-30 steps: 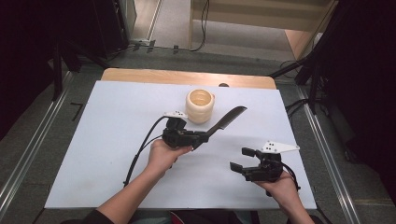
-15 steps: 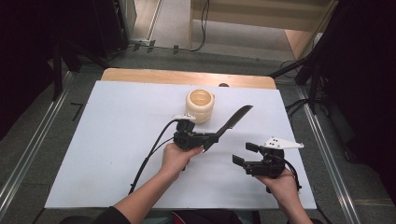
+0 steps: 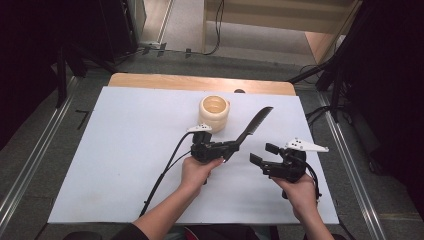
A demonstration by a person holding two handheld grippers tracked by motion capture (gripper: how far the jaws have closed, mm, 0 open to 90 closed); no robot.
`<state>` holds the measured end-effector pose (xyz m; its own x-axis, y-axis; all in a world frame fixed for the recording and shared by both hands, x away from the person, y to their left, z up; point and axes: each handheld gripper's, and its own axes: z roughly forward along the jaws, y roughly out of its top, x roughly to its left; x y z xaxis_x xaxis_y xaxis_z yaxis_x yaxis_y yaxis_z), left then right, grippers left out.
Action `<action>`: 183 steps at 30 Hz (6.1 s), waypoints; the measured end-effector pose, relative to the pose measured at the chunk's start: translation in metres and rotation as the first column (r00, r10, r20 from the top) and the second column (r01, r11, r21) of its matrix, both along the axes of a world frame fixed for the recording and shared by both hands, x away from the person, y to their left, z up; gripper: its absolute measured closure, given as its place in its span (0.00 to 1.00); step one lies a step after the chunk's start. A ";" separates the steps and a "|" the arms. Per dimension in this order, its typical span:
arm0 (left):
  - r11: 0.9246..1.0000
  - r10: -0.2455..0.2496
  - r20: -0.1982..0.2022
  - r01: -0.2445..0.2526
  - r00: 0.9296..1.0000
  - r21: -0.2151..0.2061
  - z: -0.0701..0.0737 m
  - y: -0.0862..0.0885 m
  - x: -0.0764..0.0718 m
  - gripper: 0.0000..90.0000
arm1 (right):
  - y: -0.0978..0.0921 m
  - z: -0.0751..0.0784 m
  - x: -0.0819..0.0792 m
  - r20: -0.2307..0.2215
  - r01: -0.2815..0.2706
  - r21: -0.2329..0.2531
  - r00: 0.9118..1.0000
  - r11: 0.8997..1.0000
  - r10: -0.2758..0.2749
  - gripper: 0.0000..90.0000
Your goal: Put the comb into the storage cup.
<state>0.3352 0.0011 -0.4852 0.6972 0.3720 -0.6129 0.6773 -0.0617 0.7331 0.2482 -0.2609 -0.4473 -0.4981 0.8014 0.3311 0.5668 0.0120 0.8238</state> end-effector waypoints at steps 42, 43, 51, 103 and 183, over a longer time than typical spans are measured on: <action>0.980 0.135 0.005 -0.133 0.991 -0.149 -0.022 -0.024 -0.006 0.81 | 0.031 -0.005 0.065 -0.026 0.152 -0.007 0.988 0.988 -0.152 0.16; 0.980 0.136 0.007 -0.133 0.991 -0.146 -0.022 -0.023 -0.006 0.81 | 0.031 -0.005 0.065 -0.026 0.152 -0.007 0.988 0.988 -0.152 0.16; 0.983 0.141 0.043 -0.134 0.989 -0.124 -0.021 -0.025 -0.009 0.81 | 0.033 -0.007 0.071 -0.060 0.147 0.006 0.987 0.989 -0.146 0.28; 0.997 -0.053 0.061 0.049 0.997 0.062 0.007 -0.006 -0.010 0.51 | 0.030 0.002 0.074 -0.256 0.111 0.113 0.963 0.987 -0.079 0.78; 0.888 -0.133 0.042 0.100 0.990 0.449 0.019 0.170 -0.040 0.33 | 0.037 0.007 0.077 -0.150 0.080 0.059 0.986 0.995 -0.071 0.77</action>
<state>0.2952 0.1707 -0.4667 0.7867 0.5079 -0.3508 0.5939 -0.4677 0.6547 0.3250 -0.2240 -0.4403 -0.3785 0.8093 0.4491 0.6796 -0.0864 0.7285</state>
